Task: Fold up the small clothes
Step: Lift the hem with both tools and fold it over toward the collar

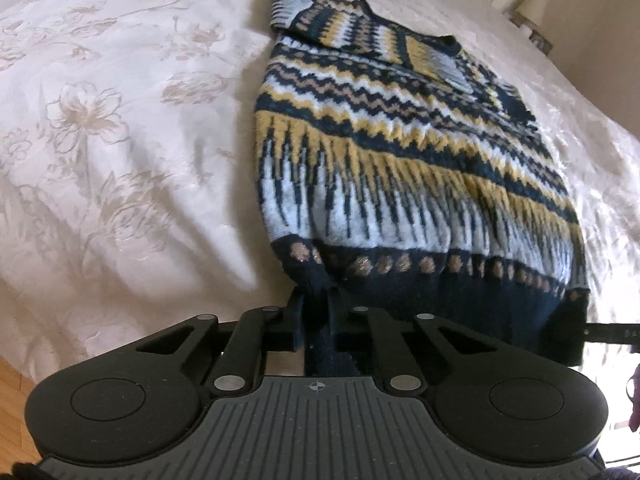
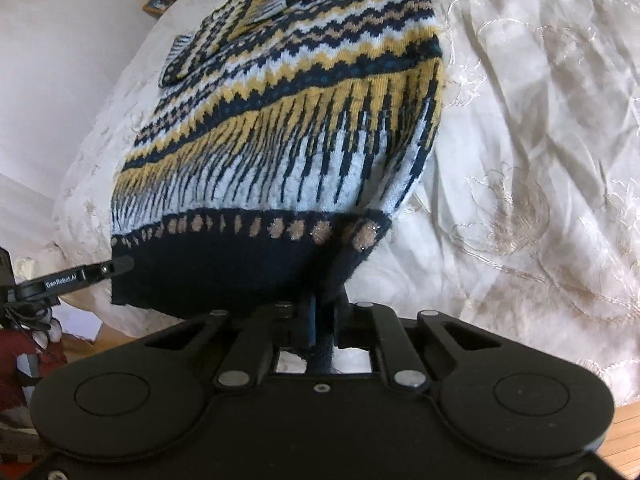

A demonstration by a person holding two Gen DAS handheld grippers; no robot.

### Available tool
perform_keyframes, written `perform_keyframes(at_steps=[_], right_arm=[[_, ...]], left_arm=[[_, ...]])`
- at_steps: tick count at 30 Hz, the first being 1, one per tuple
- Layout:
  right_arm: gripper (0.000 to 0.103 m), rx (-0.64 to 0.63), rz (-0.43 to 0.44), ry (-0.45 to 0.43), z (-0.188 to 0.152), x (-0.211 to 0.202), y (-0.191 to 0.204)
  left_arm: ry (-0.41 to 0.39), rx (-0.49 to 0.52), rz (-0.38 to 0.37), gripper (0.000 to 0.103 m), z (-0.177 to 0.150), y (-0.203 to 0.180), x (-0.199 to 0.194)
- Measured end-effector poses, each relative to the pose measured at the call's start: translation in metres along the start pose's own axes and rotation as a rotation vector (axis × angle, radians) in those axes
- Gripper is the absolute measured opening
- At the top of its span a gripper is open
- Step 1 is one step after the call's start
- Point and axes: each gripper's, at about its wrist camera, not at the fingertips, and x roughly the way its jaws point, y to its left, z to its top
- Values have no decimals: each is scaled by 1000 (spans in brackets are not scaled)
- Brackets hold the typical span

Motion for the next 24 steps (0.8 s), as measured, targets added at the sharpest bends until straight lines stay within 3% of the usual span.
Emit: perform_keyframes(at_steps=[7,11,17,19,21,24], right_arm=[[18,22,-11,32,3,6,-5],[22,22,-27,43,5,10,-4],[25,60,-13,46,4,12,-7],[32,67,-1,42,4,12,-7],[50,68,23,35,4,11,-5],[58,46,26,36,5,13,1]], left_arm=[[41,-4,11,12,2,-1,13],[56,-14,8,27,3,-4,22],[58,-13,-3,25,3,-4,24],[56,-12,-11,20,2,-2,22],[52,-7,-14,17,1,-1,19],[50,-19,-20,15,-2,1,15]])
